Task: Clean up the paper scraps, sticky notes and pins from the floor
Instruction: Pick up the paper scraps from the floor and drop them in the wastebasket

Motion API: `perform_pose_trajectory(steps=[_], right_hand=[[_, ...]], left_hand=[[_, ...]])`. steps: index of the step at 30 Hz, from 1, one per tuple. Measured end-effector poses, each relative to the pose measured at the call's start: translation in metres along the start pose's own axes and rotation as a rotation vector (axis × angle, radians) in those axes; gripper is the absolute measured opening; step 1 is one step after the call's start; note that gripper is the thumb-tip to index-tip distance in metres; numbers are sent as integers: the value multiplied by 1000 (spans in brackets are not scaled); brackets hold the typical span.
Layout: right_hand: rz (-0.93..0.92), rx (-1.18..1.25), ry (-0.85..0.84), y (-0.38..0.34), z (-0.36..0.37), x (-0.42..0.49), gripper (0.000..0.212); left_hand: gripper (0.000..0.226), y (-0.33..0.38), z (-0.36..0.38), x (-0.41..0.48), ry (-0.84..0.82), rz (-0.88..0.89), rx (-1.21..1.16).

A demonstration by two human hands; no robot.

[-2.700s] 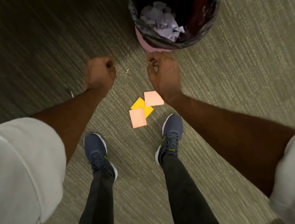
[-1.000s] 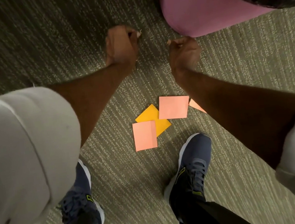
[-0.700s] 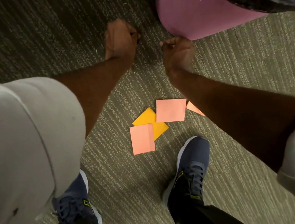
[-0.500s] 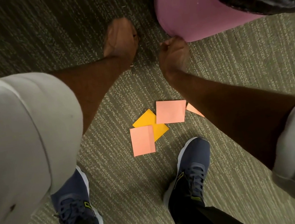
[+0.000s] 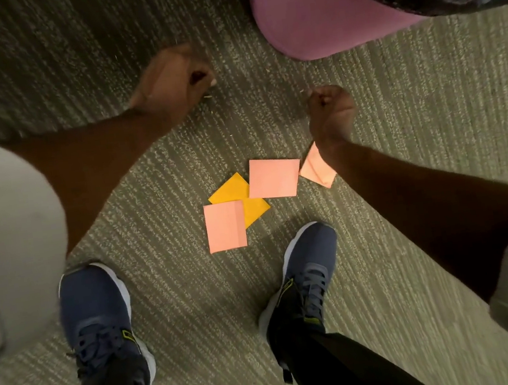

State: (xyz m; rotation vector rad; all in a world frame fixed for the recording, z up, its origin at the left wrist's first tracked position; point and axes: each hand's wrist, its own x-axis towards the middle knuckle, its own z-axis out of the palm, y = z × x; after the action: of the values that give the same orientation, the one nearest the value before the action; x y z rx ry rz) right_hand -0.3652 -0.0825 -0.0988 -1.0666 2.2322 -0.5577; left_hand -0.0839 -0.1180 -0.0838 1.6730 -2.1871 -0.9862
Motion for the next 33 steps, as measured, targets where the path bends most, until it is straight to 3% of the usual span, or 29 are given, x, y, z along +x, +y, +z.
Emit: perform_pose_trajectory(steps=[8,16,21,26,29,33], right_hand=[[13,-37,-25,-4,4,8,12],[-220,-264,3,-15,-1,3,10],[-283,-320,-61,-12,5,4,12],[-175,-346,-5,-10,18,9,30],[-181,-325,-33,-9,20,11,22],[-268,-123,-51,-22,32,-1,5]], left_hand=[[18,2,-12,-8,-130,140,176],[19,10,-32,4,-333,288,333],[37,3,-36,15,-471,331,485],[30,16,-33,10,-423,337,557],[29,16,-22,10,-368,311,525],[20,5,-15,6,-276,226,353]])
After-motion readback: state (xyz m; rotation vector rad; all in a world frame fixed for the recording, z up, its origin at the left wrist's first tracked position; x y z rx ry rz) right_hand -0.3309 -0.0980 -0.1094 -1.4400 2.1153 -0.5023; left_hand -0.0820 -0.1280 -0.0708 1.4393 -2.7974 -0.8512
